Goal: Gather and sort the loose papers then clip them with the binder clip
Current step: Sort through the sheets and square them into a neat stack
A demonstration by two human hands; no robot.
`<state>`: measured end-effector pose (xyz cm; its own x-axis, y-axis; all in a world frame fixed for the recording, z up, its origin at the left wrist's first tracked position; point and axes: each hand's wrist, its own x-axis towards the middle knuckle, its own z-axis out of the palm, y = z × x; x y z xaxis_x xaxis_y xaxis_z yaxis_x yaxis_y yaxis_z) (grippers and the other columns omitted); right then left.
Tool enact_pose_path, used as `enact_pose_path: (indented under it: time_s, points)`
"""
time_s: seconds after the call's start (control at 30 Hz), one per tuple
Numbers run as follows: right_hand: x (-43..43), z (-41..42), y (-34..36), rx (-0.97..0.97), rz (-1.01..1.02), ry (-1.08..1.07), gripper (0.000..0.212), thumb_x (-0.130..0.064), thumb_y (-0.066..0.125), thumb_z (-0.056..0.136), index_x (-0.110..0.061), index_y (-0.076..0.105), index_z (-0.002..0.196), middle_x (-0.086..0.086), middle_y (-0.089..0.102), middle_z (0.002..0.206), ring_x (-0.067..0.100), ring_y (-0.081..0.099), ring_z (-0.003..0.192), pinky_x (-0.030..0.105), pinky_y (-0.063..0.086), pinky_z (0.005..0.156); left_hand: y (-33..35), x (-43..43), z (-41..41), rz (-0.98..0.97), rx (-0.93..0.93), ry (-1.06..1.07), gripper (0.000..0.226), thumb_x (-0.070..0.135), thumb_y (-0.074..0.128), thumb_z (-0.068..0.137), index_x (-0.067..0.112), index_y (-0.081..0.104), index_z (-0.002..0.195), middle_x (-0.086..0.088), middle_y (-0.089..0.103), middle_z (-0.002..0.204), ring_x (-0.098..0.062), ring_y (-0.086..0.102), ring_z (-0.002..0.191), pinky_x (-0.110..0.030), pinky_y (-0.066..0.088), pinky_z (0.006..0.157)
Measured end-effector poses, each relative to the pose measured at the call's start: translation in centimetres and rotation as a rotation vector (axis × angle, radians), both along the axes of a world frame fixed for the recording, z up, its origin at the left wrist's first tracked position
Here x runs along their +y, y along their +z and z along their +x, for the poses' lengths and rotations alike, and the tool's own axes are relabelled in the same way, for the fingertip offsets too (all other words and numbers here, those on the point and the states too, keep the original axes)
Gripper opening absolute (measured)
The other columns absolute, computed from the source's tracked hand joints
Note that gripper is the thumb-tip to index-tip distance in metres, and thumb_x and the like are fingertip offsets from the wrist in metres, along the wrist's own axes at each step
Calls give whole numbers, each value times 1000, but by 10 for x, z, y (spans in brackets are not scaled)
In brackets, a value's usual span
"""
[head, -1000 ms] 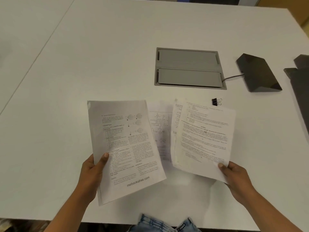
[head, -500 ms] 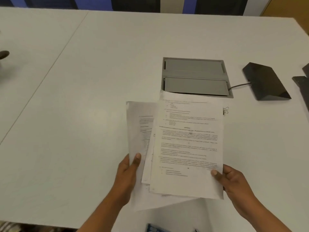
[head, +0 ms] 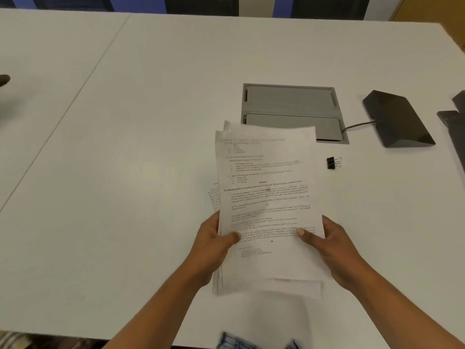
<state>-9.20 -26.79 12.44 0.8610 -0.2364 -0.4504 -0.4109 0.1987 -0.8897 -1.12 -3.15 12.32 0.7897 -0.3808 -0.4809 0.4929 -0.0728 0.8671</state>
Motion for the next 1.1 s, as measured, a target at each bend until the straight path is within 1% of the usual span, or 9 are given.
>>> enact_pose_path:
  time_s: [0.1,0.27,0.43,0.53,0.63,0.7,0.77,0.93,1.1]
  points:
    - [0,9,4,-58,-70,-29,32,-12,69,85,-17,68,116,-1,75,111,18,71,102,30,58,80,2,-8,6,35,-114,22,49,-11,62,87,26,65,119,3,73,117,-18,68,111,-37,58,92]
    - [1,19,5,-138,-219,-55,32,-14,72,84,-31,67,111,-7,75,106,7,70,96,24,57,75,4,-17,9,57,-339,92,46,6,77,83,43,64,106,11,73,107,-9,69,103,-27,59,83]
    - [2,18,-3,-140,-269,-23,44,-13,76,81,-34,59,114,-1,69,112,11,65,105,31,55,85,6,-21,4,38,-360,125,52,13,76,84,62,65,97,31,71,99,3,66,102,-18,56,82]
    - [2,15,-8,-113,-293,17,43,-13,74,83,-41,57,111,1,67,113,12,63,106,28,54,83,6,-22,2,55,-331,105,56,16,70,90,72,60,92,22,73,99,5,66,96,-24,57,84]
    - [2,11,-7,-84,-331,49,38,-17,72,85,-40,56,111,-4,68,111,6,64,104,17,53,76,2,-17,4,96,-336,84,37,20,69,91,57,69,90,6,75,96,-6,70,87,-39,60,81]
    - [1,8,-3,-82,-369,77,27,-17,67,89,-41,62,99,-12,73,96,-2,67,90,12,51,72,4,-12,7,64,-330,82,31,16,68,91,46,73,90,10,77,95,-6,72,90,-32,60,80]
    - [0,7,0,-92,-372,113,29,-15,62,92,-40,69,78,-19,74,75,-6,69,74,9,51,69,8,-7,9,13,-303,99,26,13,69,90,37,73,98,8,77,101,-11,73,96,-30,60,80]
    - [3,11,-2,-58,-176,69,19,-20,59,92,-20,72,107,-2,78,101,20,74,94,29,59,77,6,6,5,-5,-133,83,26,21,69,89,21,68,115,3,77,109,-19,74,98,-36,62,78]
    - [11,19,-11,-1,5,128,34,-33,61,90,-14,68,118,6,74,114,24,71,104,38,56,88,-9,26,-12,94,-52,132,28,29,66,90,20,68,116,2,78,107,-22,75,94,-45,61,82]
